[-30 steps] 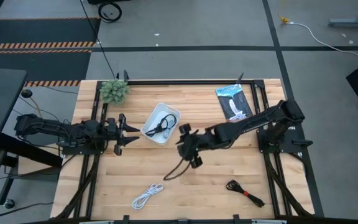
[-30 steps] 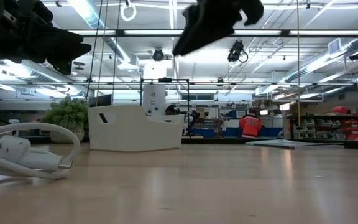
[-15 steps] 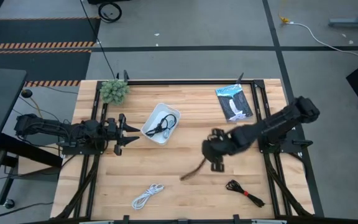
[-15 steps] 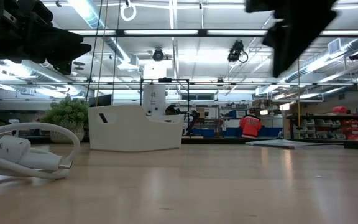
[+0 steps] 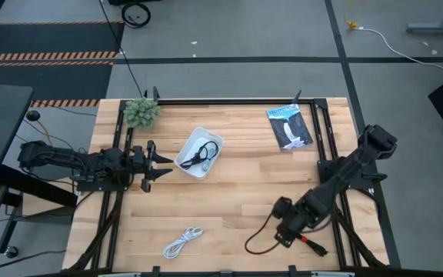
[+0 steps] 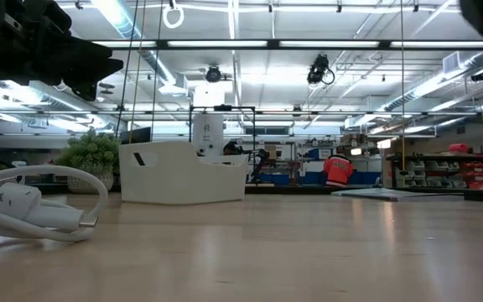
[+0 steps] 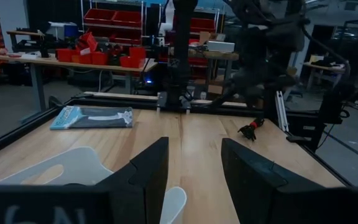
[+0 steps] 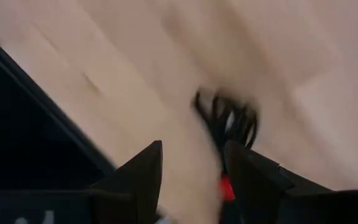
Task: Pick and place USB-C Cables
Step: Put the black charger cable into the white bin
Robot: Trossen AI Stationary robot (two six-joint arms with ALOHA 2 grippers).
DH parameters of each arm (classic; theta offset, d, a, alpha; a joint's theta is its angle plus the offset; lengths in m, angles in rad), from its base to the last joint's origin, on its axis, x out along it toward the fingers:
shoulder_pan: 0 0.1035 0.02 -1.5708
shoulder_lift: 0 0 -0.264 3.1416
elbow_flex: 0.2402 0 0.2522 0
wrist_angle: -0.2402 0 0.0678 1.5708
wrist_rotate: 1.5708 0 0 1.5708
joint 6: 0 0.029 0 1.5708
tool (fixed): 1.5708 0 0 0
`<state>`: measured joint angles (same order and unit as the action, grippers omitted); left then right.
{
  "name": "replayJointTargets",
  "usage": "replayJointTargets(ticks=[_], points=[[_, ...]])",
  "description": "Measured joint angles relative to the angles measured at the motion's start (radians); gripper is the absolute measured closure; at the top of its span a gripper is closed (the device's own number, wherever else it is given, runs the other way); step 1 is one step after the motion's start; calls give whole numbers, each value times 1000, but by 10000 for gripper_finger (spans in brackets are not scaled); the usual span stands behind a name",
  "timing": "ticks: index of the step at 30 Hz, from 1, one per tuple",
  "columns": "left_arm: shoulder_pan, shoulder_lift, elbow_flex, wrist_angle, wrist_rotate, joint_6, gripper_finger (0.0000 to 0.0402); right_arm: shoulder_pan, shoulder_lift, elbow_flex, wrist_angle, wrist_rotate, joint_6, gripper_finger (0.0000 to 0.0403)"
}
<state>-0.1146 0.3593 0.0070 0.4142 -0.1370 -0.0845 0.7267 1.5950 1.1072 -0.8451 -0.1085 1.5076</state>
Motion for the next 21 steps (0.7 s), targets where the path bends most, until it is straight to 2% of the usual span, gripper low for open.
replayJointTargets(ticks=[4,7,9,14,18,21], points=[[0,0,0,0,0,0,246,52,67,14,35,-111,157,222],[0,0,0,0,0,0,246,77,133,57,1,-203,176,222],[0,0,0,0,0,0,246,85,177,103,-67,-227,169,222],[0,0,0,0,0,0,246,104,258,217,-236,-191,106,222],[0,0,0,0,0,0,246,135,295,230,-237,-93,102,222],[0,0,0,0,0,0,246,148,319,230,-240,-80,97,222]])
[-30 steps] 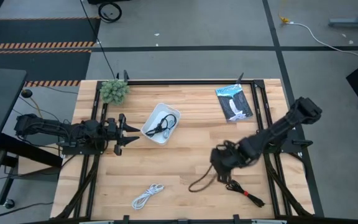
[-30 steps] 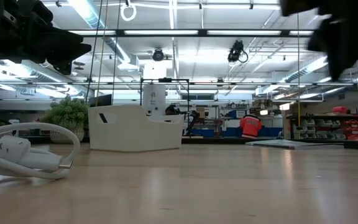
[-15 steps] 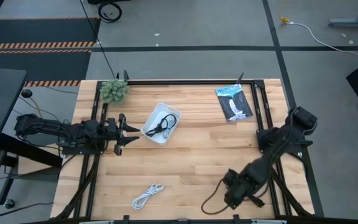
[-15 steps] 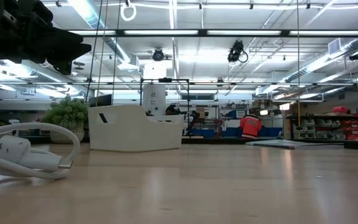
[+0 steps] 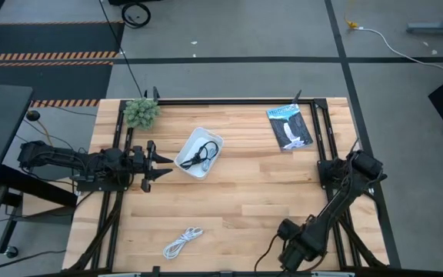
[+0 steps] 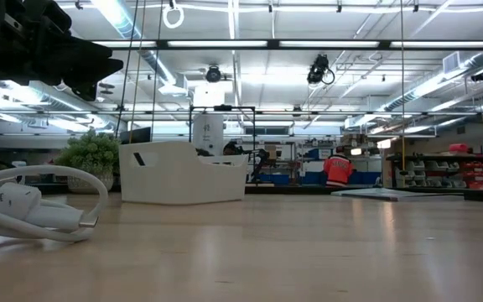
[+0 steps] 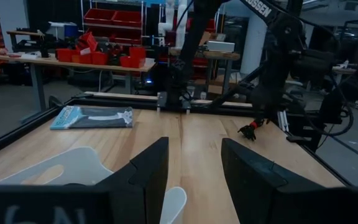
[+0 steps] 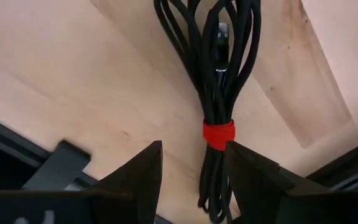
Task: Pick and place USB-C Cables
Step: Put the black charger cable into the white bin
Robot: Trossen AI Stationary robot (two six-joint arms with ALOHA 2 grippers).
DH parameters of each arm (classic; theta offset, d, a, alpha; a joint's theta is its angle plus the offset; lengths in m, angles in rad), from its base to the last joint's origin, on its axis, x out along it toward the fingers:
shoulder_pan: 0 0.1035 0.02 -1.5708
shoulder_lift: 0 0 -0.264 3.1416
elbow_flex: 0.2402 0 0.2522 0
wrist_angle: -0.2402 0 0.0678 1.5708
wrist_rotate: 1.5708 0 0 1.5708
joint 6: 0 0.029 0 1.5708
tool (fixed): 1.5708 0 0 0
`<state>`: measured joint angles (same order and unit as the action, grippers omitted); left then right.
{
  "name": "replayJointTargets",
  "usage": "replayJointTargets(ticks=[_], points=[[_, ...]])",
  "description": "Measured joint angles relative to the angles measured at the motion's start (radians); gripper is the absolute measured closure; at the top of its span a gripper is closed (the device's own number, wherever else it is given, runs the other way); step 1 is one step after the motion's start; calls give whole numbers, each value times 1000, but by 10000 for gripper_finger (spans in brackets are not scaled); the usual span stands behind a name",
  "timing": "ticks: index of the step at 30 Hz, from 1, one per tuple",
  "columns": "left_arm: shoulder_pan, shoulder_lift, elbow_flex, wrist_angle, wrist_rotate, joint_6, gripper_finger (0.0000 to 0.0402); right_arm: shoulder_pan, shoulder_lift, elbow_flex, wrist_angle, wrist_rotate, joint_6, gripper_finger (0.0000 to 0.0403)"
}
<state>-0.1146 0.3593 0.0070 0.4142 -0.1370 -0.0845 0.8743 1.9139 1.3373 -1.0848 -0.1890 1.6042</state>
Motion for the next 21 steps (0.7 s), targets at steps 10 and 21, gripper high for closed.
replayJointTargets(ticks=[10,21], points=[[0,0,0,0,0,0,246,52,4,0,-49,-12,18,222],[0,0,0,0,0,0,246,102,-155,-126,-18,4,115,233]])
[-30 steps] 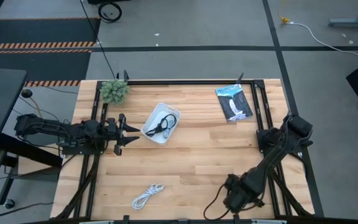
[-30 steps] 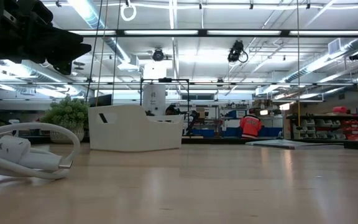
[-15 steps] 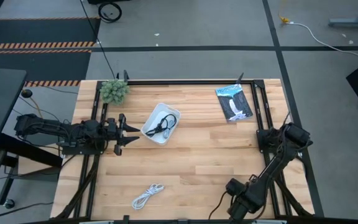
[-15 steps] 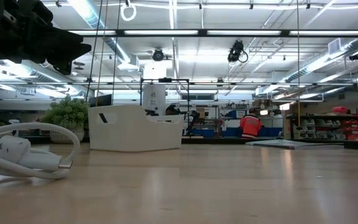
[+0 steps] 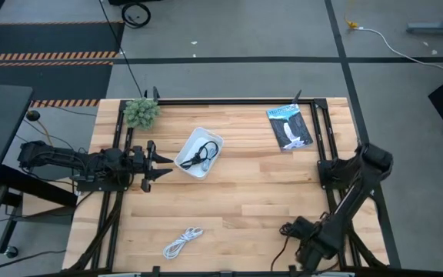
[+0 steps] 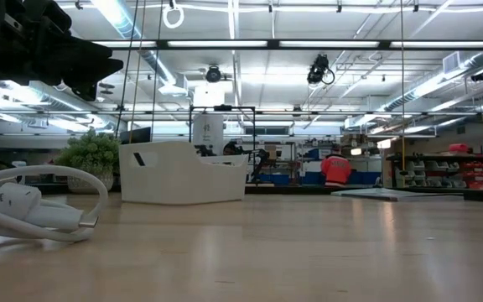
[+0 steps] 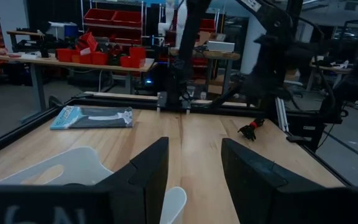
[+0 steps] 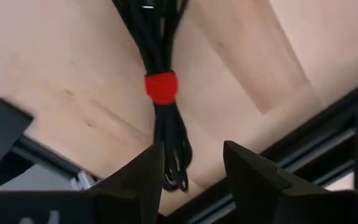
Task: Pick and place USB-C Cables
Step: Put the black charger cable into the white bin
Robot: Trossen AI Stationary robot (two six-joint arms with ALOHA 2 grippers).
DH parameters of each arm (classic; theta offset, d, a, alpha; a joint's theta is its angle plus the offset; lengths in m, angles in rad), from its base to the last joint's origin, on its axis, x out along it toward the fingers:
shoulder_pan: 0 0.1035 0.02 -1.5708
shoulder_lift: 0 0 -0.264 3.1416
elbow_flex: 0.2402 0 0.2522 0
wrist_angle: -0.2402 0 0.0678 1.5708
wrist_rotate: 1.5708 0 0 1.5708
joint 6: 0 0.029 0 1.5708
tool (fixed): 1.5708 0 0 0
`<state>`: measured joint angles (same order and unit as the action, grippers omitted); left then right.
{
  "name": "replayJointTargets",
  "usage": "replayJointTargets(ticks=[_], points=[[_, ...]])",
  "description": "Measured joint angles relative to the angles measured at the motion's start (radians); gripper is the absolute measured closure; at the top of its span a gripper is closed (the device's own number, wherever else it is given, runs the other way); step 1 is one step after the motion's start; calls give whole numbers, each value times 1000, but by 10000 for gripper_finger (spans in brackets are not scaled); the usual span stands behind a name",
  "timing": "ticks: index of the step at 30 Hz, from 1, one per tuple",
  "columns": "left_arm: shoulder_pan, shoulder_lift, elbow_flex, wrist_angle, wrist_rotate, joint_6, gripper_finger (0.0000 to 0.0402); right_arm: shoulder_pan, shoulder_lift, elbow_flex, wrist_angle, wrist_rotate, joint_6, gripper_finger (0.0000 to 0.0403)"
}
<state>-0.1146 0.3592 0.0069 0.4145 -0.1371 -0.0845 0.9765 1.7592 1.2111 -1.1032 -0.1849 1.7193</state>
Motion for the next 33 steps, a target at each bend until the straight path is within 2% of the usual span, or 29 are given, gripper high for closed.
replayJointTargets(ticks=[6,16,21,33], points=[[0,0,0,0,0,0,246,17,-120,-94,39,67,61,238],[0,0,0,0,0,0,246,3,-123,-197,254,89,69,226],[0,0,0,0,0,0,246,1,-123,-204,270,90,85,218],[0,0,0,0,0,0,246,1,-104,-205,270,116,-14,155]])
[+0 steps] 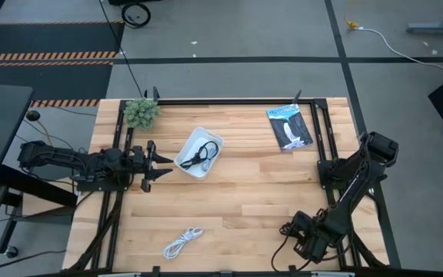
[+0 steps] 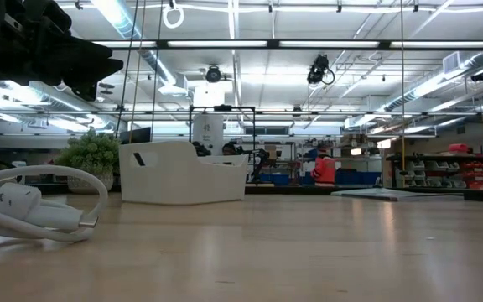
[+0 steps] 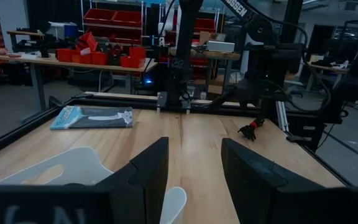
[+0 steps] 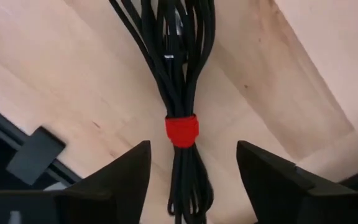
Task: Pick and place USB-C Cables
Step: Put the black charger cable into the white bin
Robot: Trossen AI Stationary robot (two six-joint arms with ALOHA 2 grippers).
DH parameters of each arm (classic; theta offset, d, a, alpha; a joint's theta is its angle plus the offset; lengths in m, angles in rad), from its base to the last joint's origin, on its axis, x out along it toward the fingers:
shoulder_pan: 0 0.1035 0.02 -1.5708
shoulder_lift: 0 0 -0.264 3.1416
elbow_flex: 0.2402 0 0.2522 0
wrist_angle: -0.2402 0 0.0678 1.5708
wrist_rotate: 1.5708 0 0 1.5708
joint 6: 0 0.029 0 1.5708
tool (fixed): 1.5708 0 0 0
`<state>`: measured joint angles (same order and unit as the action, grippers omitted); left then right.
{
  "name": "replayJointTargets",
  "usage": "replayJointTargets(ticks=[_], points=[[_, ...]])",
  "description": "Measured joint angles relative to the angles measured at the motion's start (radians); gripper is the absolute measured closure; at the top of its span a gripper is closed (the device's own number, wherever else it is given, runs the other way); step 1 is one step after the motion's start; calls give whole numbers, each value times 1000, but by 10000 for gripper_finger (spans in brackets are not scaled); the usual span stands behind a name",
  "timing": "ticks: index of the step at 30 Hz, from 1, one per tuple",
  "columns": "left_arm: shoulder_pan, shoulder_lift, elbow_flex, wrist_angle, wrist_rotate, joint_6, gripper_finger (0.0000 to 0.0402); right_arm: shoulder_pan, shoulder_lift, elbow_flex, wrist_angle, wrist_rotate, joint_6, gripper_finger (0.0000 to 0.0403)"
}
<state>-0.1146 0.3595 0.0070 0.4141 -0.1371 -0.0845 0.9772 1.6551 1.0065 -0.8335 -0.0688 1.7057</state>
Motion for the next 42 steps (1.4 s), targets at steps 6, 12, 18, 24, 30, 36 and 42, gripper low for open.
replayJointTargets(ticks=[6,12,18,24,30,36,42], points=[[0,0,0,0,0,0,246,-29,65,0,11,-112,-136,141],[0,0,0,0,0,0,246,-56,107,1,36,-138,-214,161],[0,0,0,0,0,0,246,-58,111,1,48,-130,-246,192],[0,0,0,0,0,0,246,-56,111,1,52,-80,-243,221],[0,0,0,0,0,0,246,-56,111,1,55,-56,-243,229],[0,0,0,0,0,0,246,-55,111,1,58,-56,-243,251],[0,0,0,0,0,0,246,-55,111,1,69,-56,-243,272]])
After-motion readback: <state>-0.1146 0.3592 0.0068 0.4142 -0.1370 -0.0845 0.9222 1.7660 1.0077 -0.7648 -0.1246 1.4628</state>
